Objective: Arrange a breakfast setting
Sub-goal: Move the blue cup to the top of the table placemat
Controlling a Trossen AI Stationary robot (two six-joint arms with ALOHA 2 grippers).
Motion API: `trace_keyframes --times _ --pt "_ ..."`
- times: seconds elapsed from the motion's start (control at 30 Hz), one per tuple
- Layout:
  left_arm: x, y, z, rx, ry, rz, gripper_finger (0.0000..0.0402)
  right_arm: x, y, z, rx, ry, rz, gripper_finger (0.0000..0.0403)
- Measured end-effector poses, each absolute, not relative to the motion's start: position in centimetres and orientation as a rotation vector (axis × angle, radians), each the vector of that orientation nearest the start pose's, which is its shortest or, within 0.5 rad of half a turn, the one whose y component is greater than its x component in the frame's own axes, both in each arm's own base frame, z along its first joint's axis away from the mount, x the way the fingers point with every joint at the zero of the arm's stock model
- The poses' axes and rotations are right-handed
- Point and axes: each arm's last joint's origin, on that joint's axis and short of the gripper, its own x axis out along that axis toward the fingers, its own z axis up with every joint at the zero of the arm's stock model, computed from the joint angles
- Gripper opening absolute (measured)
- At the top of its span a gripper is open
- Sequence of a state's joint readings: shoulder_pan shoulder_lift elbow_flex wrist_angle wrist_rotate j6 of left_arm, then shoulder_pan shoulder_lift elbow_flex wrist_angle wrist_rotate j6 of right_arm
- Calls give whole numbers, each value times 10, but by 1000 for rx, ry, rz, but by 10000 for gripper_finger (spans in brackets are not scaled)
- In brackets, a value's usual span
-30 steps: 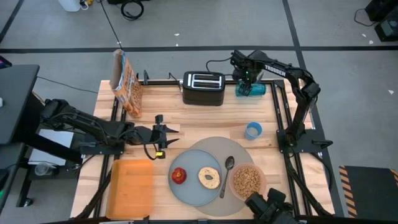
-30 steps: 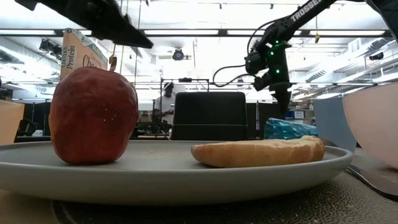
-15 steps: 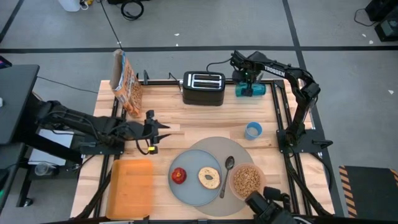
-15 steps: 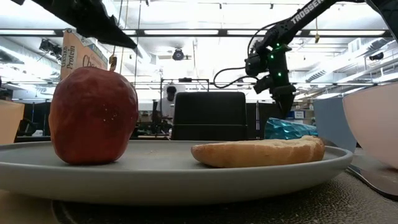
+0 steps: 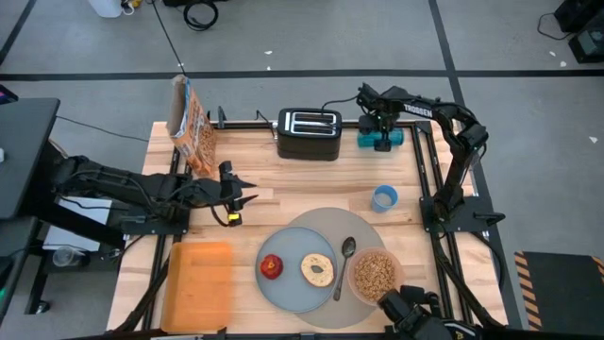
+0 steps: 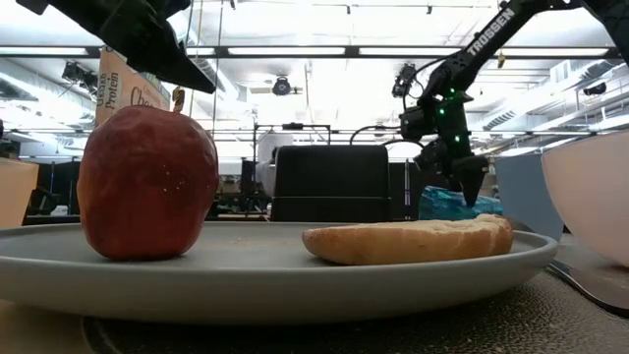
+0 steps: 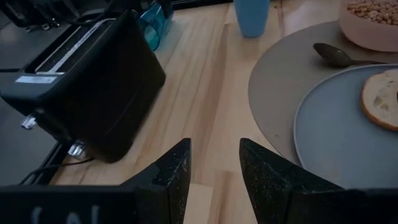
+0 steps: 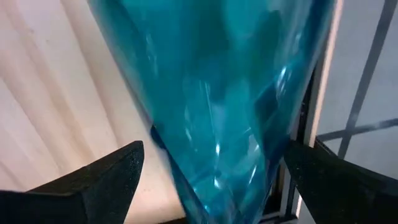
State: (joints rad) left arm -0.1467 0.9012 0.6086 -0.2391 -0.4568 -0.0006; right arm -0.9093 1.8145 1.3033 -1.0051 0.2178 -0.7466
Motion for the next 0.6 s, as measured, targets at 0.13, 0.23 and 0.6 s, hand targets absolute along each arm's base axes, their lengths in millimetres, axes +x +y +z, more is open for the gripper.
trace_keyframes --times 0.13,0.23,0.6 --pt "188 -15 249 147 512 306 144 199 -265 189 -25 1664 -255 393" --pt "188 -15 249 145 512 307 144 199 -264 187 -33 1652 -247 386" --pt "188 -15 250 142 511 306 144 204 -255 184 -50 1675 -258 349"
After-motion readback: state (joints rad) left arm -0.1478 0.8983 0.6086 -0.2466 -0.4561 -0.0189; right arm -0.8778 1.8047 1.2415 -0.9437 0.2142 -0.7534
